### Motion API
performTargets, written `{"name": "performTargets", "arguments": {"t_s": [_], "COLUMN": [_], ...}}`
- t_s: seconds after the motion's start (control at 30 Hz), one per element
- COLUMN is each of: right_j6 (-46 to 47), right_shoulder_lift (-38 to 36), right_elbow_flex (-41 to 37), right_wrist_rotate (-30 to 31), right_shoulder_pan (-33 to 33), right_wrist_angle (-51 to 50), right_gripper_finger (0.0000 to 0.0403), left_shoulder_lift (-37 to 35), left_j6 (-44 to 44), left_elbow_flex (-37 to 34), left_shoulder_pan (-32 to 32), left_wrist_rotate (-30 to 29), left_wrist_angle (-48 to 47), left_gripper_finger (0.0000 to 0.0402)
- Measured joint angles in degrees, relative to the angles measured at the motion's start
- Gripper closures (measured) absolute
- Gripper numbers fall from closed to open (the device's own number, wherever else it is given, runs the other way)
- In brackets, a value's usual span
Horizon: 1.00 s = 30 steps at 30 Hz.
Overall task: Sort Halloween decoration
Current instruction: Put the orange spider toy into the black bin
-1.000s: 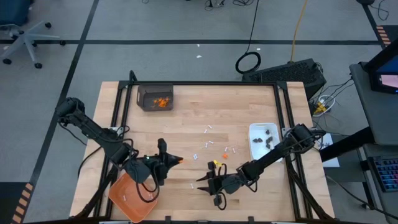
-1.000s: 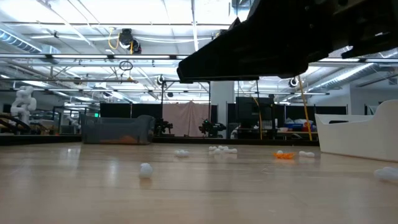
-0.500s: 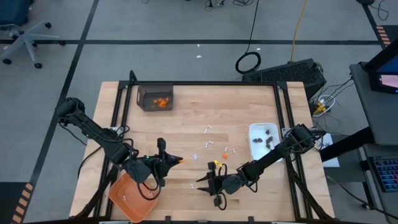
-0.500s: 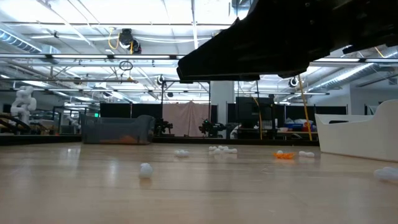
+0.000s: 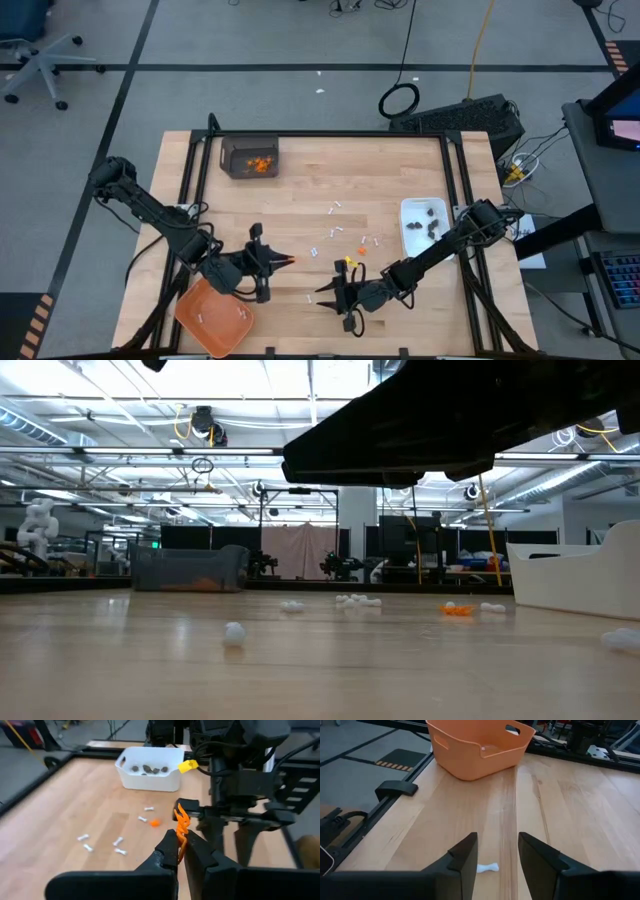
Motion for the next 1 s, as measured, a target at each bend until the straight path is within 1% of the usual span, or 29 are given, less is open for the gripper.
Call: {"name": "performTargets", "arguments": {"t_s": [0.1,0.23,0.37,0.47,0.63,0.73,1.0], "right_j6": [0.00,-0.04,-0.02,-0.15,-0.67,-1.38,-1.70], "right_shoulder_lift": [0.00,0.00,0.00,0.00,-0.04,-0.04,-0.04], "right_elbow_flex": [0.00,0.00,0.00,0.00,0.00,0.00,0.00], "right_wrist_rotate": [0.00,0.00,0.00,0.00,0.02,0.02,0.02], "right_shoulder_pan": [-0.02,-0.03,-0.02,-0.02,-0.15,-0.26,-0.39], "right_wrist_angle": [0.20,0.18,0.14,0.15,-0.16,-0.21,-0.24], "right_gripper_finger": [0.0275,0.0275,0.0275,0.0275,0.0275,0.0275,0.0275], "left_shoulder_lift": [0.00,0.00,-0.28,-1.20,-3.83,-5.89,-13.02], "left_j6": [-1.44,1.37,9.84,13.21,14.09,14.04,14.08], "left_elbow_flex": [0.00,0.00,0.00,0.33,2.64,3.06,3.13], "left_shoulder_pan": [0.00,0.25,2.02,4.66,11.51,16.84,33.00], "left_wrist_rotate": [0.39,0.39,0.42,0.52,1.65,2.48,15.22], "left_wrist_angle": [0.03,0.00,-0.27,-1.22,-12.18,-17.12,-24.88], "left_gripper_finger": [0.0391,0.0391,0.0391,0.0391,0.0391,0.0391,0.0391]}}
